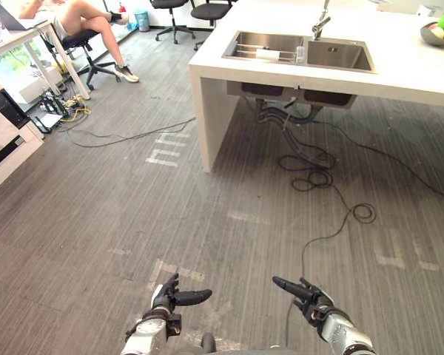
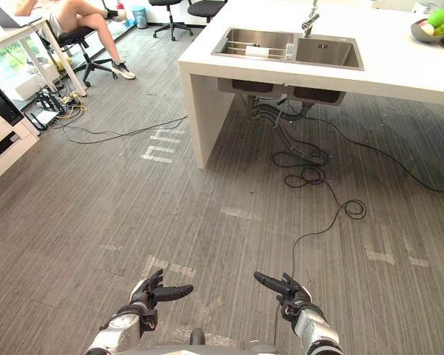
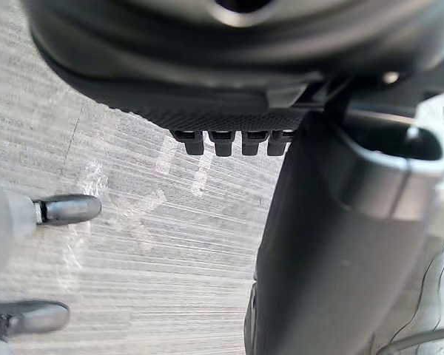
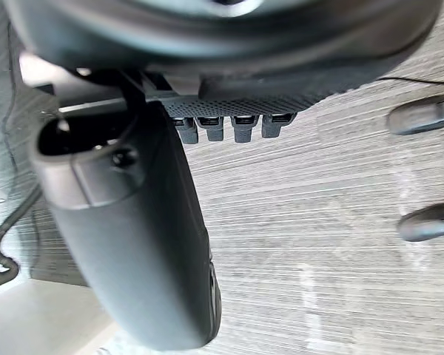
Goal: Walk over to the sink, pick up the cup, carry it to the dishwasher, place the cup inside the dishwasher, then close the dishwasher door
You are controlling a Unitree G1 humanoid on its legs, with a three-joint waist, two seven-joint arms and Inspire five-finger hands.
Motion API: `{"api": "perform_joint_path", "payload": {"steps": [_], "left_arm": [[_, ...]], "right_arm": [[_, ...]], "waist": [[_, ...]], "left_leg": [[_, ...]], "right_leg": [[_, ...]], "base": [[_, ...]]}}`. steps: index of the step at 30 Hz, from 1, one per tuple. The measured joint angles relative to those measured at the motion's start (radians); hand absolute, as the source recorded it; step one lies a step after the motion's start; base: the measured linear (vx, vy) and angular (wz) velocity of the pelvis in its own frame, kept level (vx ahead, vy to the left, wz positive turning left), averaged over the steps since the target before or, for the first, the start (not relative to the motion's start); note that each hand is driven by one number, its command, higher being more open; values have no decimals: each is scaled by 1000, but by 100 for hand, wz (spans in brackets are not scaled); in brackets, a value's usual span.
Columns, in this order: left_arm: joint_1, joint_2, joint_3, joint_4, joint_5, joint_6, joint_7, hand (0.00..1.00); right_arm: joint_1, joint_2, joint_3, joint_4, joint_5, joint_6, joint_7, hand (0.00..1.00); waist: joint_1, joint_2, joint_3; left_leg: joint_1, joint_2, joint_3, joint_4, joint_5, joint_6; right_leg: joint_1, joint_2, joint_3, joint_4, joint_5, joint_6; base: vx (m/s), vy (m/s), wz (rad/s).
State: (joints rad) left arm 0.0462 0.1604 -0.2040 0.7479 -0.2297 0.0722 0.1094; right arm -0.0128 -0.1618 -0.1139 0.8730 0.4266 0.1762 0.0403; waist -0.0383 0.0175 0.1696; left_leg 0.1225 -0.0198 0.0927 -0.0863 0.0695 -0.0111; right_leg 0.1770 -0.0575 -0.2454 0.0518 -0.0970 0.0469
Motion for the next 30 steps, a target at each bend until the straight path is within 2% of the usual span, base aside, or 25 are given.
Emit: {"api": "perform_joint_path", "payload": {"steps": [3, 6, 9, 10, 12, 14, 16, 20, 23, 25, 27, 28, 29, 30], "left_arm": [[12, 0, 0, -5, 54, -17, -1, 100], [34, -1, -1, -4, 40, -19, -7, 100], [65, -7, 1, 15, -78, -8, -23, 100], [80, -15, 3, 43, -131, 12, -39, 100], [78, -12, 13, 75, -163, 20, -56, 100], [83, -15, 45, 133, -197, 17, -77, 100], [77, -25, 78, 176, -221, -1, -91, 100], [66, -25, 81, 202, -201, -26, -111, 100], [38, -16, 78, 232, -222, -11, -108, 100], [17, -9, 62, 245, -222, 2, -108, 100], [-10, 3, 36, 245, -227, 3, -100, 100], [-17, 7, 36, 245, -234, 4, -96, 100], [-32, 13, 25, 243, -256, 9, -87, 100], [-47, 19, 16, 237, -272, 9, -86, 100]], "right_arm": [[23, 6, 0, -1, -14, -1, 9, 100], [38, 15, 0, -1, -17, -3, 10, 100], [61, 35, 2, 2, -13, -12, 5, 100], [77, 52, 1, 9, 20, -15, 1, 100], [88, 72, 1, 30, 54, -21, 1, 100], [88, 76, -9, 65, 81, -38, 4, 100], [86, 81, -19, 106, 93, -80, 8, 100], [82, 81, -29, 144, 99, -118, 31, 100], [76, 79, -31, 150, 98, -143, 37, 100], [72, 72, -28, 151, 97, -149, 36, 100], [34, 51, -25, 160, 94, -154, 33, 100], [24, 48, -24, 160, 94, -158, 32, 100], [16, 47, -24, 157, 96, -166, 31, 100], [14, 46, -15, 154, 99, -169, 30, 100]], "waist": [[-1, 4, 2], [-1, 4, 3], [-1, 4, 3], [-2, 4, 3], [-1, 4, 3], [-1, 4, 3], [-1, 2, 5], [-1, -4, 9], [-1, -10, 14], [-1, -16, 18], [9, -17, 46], [8, -21, 60], [3, -26, 82], [3, -31, 90]], "left_leg": [[-1, 1, 10, -3, 0, 0], [0, 2, 35, -5, 0, 0], [2, 3, 53, -5, 0, 1], [5, 3, 58, -6, 0, 1], [8, 5, 63, -6, -1, 2], [18, 8, 88, -6, -4, 6], [30, 11, 109, -6, -7, 11], [35, 12, 133, -7, -15, 17], [35, -4, 142, -6, -31, 38], [35, -23, 142, -6, -41, 53], [56, -41, 147, -4, -54, 75], [71, -42, 145, -2, -59, 82], [95, -37, 129, 8, -67, 92], [99, -29, 113, 19, -77, 97]], "right_leg": [[-5, 0, 14, 1, 0, 0], [-11, 0, 31, 1, 0, -1], [-16, 0, 44, 2, 0, -1], [-16, 1, 49, 3, 0, -1], [-16, 3, 54, 3, 1, -3], [-12, 5, 73, 3, 3, -6], [-12, 8, 91, 3, 5, -9], [-25, 7, 110, 22, -1, -4], [-75, -18, 111, 122, -61, 21], [-111, -51, 95, 217, -96, 54], [-223, -106, 69, 479, -91, 76], [-255, -119, 63, 566, -74, 97], [-303, -137, 49, 657, -80, 103], [-323, -137, 49, 658, -103, 96]], "base": [[-40, -4, -10], [-44, 2, -18], [-37, 5, -15], [-26, 1, -7], [-26, -1, -14], [-30, 3, -24], [-33, 6, -23], [-25, 14, -20], [-4, 36, -2], [20, 56, 7], [25, 79, -11], [35, 74, 7], [91, 51, 28], [136, 45, 61]]}}
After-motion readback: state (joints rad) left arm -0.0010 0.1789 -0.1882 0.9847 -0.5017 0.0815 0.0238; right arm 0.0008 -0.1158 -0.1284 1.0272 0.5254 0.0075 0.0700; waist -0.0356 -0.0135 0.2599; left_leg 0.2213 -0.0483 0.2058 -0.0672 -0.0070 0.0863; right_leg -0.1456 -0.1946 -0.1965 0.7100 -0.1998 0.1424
